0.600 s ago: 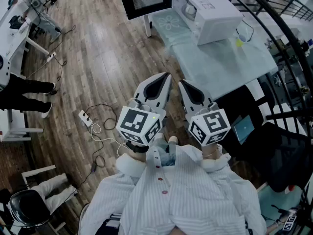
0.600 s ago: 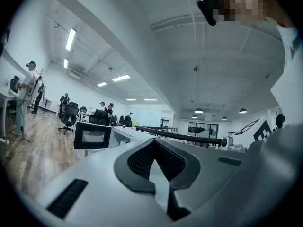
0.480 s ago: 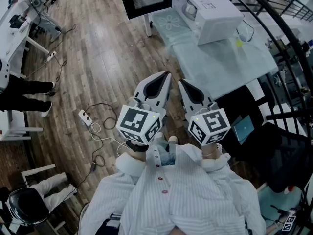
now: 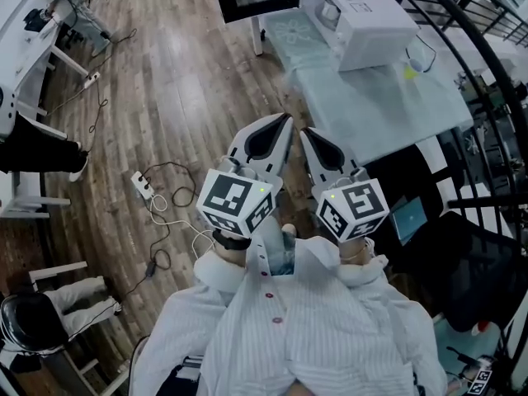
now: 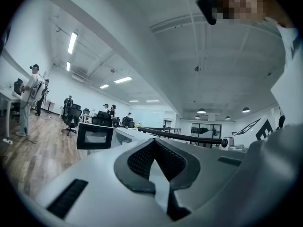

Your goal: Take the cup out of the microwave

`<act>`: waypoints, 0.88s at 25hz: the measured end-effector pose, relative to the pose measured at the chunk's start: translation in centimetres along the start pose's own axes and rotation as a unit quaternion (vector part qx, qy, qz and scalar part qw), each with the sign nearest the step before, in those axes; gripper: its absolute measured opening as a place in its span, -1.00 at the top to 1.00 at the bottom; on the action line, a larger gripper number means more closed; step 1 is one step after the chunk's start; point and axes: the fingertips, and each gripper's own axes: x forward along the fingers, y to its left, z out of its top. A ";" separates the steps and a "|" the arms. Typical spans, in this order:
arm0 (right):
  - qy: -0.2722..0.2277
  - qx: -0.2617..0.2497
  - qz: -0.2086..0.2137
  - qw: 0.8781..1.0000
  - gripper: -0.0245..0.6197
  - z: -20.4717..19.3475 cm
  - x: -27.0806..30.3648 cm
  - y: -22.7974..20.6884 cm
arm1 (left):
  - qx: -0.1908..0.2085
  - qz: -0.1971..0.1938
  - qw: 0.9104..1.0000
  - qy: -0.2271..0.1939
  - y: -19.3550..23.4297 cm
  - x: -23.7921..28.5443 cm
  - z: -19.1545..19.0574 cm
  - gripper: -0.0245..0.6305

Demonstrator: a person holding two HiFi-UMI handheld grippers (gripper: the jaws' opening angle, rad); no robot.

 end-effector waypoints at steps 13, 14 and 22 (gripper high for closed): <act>0.015 0.006 0.015 1.000 0.81 -1.4 3.4 0.2 | -0.010 0.022 1.000 -0.002 3.5 0.1 -1.2 0.90; 0.015 0.006 0.014 1.000 0.81 -1.4 4.2 0.1 | -0.010 0.022 1.000 -0.002 4.3 0.3 -1.1 0.90; 0.018 0.014 0.001 1.000 0.81 -0.4 12.7 -0.9 | -0.012 0.011 1.000 0.001 12.5 3.4 0.5 0.90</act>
